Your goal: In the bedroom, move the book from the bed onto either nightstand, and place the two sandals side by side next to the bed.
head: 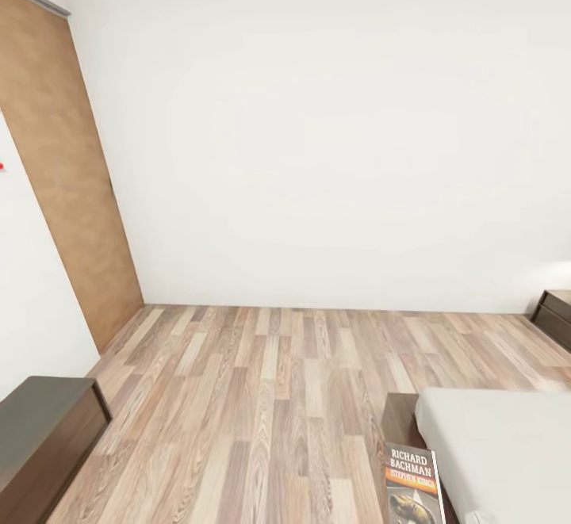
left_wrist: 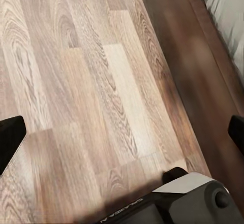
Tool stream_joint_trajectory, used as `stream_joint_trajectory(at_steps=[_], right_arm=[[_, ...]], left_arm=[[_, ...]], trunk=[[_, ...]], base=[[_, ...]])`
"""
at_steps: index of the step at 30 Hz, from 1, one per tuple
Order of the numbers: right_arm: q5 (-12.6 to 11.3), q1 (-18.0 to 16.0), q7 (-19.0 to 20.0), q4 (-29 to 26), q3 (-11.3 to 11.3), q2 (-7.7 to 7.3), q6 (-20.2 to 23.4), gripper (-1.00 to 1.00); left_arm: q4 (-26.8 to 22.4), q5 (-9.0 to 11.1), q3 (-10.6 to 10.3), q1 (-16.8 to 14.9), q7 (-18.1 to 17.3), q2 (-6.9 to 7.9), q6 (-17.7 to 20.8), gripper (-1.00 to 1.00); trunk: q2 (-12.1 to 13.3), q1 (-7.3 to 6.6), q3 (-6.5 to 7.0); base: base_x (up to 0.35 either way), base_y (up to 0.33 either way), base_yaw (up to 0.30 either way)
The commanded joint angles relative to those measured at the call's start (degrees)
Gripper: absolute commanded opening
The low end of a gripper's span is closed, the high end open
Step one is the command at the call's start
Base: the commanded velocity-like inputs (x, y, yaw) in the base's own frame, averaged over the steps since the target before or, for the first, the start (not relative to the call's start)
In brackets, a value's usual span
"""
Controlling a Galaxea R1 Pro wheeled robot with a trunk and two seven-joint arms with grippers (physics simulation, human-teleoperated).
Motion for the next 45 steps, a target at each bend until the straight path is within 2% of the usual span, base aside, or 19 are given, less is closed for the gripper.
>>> stream_joint_trajectory(at_steps=[1, 45], right_arm=[[-0.67, -0.07, 0.25, 0.0, 0.28, -0.03, 0.09, -1.0], [-0.67, -0.06, 0.22, 0.0, 0.28, -0.01, 0.09, -1.0]], left_arm=[[0.04, -0.14, -0.1, -0.05, 0.0, 0.02, -0.34, 1.0], [0.04, -0.21, -0.13, -0.05, 0.07, 0.02, -0.34, 1.0]], trunk=[[-0.1, 0.06, -0.12], [-0.1, 0.06, -0.12]], base=[[0.332, 0.0, 0.0], [0.332, 0.0, 0.0]])
